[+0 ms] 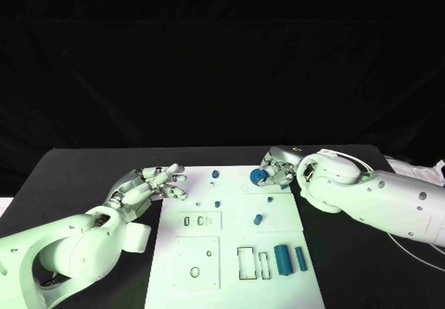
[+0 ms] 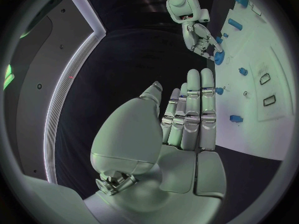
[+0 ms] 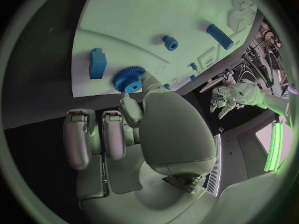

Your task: Assemble the parts on the task board

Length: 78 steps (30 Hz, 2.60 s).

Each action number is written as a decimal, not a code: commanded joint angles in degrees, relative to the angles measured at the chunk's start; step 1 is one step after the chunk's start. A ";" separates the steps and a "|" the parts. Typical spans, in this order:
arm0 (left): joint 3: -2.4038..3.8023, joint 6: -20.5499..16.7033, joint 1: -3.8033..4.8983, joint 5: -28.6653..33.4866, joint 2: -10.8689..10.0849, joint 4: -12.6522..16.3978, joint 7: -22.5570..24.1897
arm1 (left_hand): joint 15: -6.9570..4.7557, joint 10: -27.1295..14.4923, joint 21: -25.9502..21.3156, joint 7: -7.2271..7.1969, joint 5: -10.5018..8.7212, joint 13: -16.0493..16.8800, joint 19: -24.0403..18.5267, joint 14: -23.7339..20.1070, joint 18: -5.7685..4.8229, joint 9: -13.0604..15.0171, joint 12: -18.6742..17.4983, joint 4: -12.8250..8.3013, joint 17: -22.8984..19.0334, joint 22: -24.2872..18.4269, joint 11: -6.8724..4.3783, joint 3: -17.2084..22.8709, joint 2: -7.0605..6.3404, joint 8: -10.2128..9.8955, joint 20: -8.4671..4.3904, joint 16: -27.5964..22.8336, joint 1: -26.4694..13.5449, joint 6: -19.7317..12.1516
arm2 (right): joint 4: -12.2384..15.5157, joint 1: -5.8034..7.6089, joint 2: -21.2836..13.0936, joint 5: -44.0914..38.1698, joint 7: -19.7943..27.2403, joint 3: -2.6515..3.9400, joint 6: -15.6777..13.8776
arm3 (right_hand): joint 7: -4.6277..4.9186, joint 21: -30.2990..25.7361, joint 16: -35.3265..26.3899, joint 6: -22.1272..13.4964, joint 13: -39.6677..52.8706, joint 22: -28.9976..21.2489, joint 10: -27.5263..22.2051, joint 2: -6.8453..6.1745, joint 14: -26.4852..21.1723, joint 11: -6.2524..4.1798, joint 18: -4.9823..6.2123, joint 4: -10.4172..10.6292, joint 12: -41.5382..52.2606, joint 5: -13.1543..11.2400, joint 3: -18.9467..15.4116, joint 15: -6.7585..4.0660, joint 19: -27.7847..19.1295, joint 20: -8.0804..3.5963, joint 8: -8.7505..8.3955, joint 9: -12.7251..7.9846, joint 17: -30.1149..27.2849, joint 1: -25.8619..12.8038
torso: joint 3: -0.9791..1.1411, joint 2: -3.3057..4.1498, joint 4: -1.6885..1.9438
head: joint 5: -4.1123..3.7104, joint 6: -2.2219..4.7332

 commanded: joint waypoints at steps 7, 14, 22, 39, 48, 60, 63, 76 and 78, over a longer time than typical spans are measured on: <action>0.04 1.28 0.06 0.11 0.18 0.02 0.16 | 0.04 -0.33 0.33 0.19 -0.29 0.06 0.13 0.03 0.48 -0.05 -0.17 -0.38 0.06 0.09 0.21 0.10 -0.12 -0.35 0.17 0.12 0.31 -0.02 | -0.73 -0.26 0.82 -1.34 -0.27 -0.09 0.35 | -0.06 0.43 0.43 0.73 1.63 6.66 0.82 1.28 4.62 -0.05 -0.71 -0.41 1.56 0.37 0.01 0.07 1.07 -0.09 0.36 0.04 8.04 0.34 | 0.05 0.05 0.02 | -0.01 -0.06; 0.04 1.42 0.06 0.11 0.22 -0.04 0.07 | 0.04 -0.33 0.33 0.19 -0.29 0.06 0.13 0.03 0.48 -0.05 -0.17 -0.38 0.06 0.09 0.21 0.10 -0.12 -0.35 0.17 0.12 0.31 -0.02 | -0.62 -0.52 1.18 -6.39 -0.82 -0.09 0.30 | -0.67 0.95 0.82 3.66 5.31 7.72 2.31 2.48 4.76 -0.56 -0.92 -1.75 5.32 -0.53 1.01 -0.29 1.66 -0.29 1.73 0.54 8.87 2.31 | 0.05 0.05 0.03 | 0.01 -0.13; 0.04 1.48 0.06 0.11 0.20 -0.07 0.00 | 0.04 -0.33 0.33 0.19 -0.29 0.06 0.13 0.03 0.48 -0.05 -0.17 -0.38 0.06 0.09 0.21 0.10 -0.12 -0.35 0.17 0.12 0.31 -0.02 | -0.29 -1.11 1.28 -12.67 -1.63 -0.10 0.63 | -2.31 1.50 1.26 7.91 7.74 8.90 3.33 3.58 4.93 -1.93 -1.18 -3.97 7.66 -3.78 4.20 -1.43 2.35 -1.25 3.68 1.67 9.87 5.46 | 0.05 0.05 0.01 | 0.03 -0.19; 0.03 1.76 0.05 0.11 0.25 -0.13 -0.24 | 0.04 -0.28 0.37 0.19 -0.31 0.09 0.08 -0.02 0.48 -0.03 -0.23 -0.44 0.27 0.14 0.21 0.11 -0.08 -0.38 0.17 0.12 0.37 0.03 | 4.72 -1.55 1.59 -13.16 -0.39 -0.10 -6.14 | -2.56 1.97 1.35 8.21 8.50 9.93 3.57 3.60 4.97 -2.23 -1.41 -4.26 7.91 -1.61 6.68 -1.77 2.98 -1.78 3.18 2.14 10.13 4.46 | 0.02 0.08 0.08 | 0.30 -0.05; 0.03 1.91 0.05 0.11 0.53 -0.22 -0.32 | 0.04 -0.29 0.39 0.20 -0.37 0.10 0.05 -0.04 0.48 -0.03 -0.28 -0.49 0.35 0.16 0.22 0.09 -0.11 -0.42 0.18 0.12 0.40 0.01 | 6.49 -1.48 5.32 -14.80 -0.17 -0.10 -8.60 | -2.50 1.97 1.31 8.16 8.51 9.96 3.47 3.50 4.95 -2.21 -1.42 -4.68 7.67 -0.72 7.70 -1.76 2.98 -1.78 2.89 2.25 10.07 4.56 | -0.08 0.07 0.25 | 0.36 0.03; 0.03 1.98 0.04 0.11 0.97 -0.52 -0.37 | 0.04 -0.29 0.39 0.20 -0.37 0.10 0.05 -0.04 0.48 -0.03 -0.28 -0.49 0.35 0.16 0.22 0.09 -0.11 -0.42 0.18 0.12 0.40 0.01 | 3.53 -1.84 11.31 -15.04 0.86 -0.63 -7.79 | -2.46 1.97 1.20 8.11 8.38 9.96 3.38 3.50 4.90 -2.18 -1.42 -4.76 7.44 -0.57 7.94 -1.75 2.98 -1.78 2.80 2.27 9.83 4.52 | -0.10 0.12 0.20 | 1.09 -0.13; 0.03 2.00 0.04 0.11 1.03 -0.56 -0.38 | 0.04 -0.29 0.39 0.20 -0.37 0.10 0.05 -0.04 0.48 -0.03 -0.28 -0.49 0.35 0.16 0.22 0.09 -0.11 -0.42 0.18 0.12 0.40 0.01 | 2.60 -2.05 12.26 -14.92 0.97 -0.82 -7.39 | -2.45 1.97 1.19 8.09 8.34 9.95 3.36 3.49 4.89 -2.17 -1.41 -4.76 7.38 -0.56 7.96 -1.74 2.97 -1.78 2.78 2.27 9.80 4.50 | -0.06 0.12 0.19 | 1.21 -0.19; 0.03 2.00 0.03 0.11 1.12 -0.63 -0.40 | 0.05 -0.29 0.42 0.21 -0.43 0.12 0.03 -0.07 0.48 -0.03 -0.32 -0.52 0.46 0.19 0.23 0.07 -0.12 -0.44 0.18 0.12 0.41 0.01 | -1.01 -2.31 14.98 -14.16 1.48 -1.30 -6.38 | -2.27 1.98 1.15 7.80 8.33 10.00 3.29 3.32 4.87 -2.04 -1.43 -4.79 7.24 -0.47 8.24 -1.66 3.00 -1.74 2.47 2.26 9.74 4.10 | 0.02 0.12 0.08 | 1.55 -0.26; 0.03 1.97 0.03 0.11 1.12 -0.64 -0.40 | 0.05 -0.29 0.42 0.21 -0.43 0.12 0.03 -0.07 0.48 -0.03 -0.32 -0.52 0.46 0.19 0.23 0.07 -0.12 -0.44 0.18 0.12 0.41 0.01 | -1.57 -2.32 15.27 -13.96 1.58 -1.42 -6.28 | -2.23 1.97 1.15 7.72 8.30 9.99 3.26 3.28 4.87 -2.00 -1.42 -4.78 7.17 -0.47 8.29 -1.63 2.99 -1.73 2.40 2.26 9.74 4.00 | 0.03 0.13 0.04 | 1.64 -0.27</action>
